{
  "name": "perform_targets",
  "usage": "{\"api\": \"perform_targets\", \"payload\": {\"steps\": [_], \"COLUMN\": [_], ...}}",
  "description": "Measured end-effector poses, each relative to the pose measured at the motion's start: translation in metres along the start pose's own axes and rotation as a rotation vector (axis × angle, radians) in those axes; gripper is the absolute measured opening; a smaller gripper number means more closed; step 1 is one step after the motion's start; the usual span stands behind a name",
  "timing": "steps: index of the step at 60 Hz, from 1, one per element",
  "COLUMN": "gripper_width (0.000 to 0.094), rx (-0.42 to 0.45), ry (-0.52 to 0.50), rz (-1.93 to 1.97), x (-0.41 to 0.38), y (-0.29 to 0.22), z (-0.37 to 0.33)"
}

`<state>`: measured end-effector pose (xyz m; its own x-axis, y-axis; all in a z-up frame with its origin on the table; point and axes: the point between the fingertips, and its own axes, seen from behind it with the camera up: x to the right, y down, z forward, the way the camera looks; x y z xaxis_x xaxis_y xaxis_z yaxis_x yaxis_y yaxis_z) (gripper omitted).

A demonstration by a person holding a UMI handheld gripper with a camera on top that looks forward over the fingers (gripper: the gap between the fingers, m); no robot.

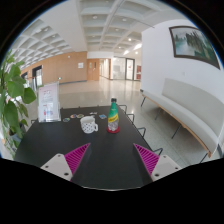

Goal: Pour water

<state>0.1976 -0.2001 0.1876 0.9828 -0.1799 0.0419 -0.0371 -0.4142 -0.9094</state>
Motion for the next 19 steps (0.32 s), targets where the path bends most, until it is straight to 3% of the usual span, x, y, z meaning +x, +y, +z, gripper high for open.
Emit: {"api": "perform_targets", "payload": {"steps": [19], "gripper_width": [0.0858], "rx": [0.028], "ry": [0.008], "rz": [-0.02], "x": [0.008], "y": [0.002], "z": [-0.031]}}
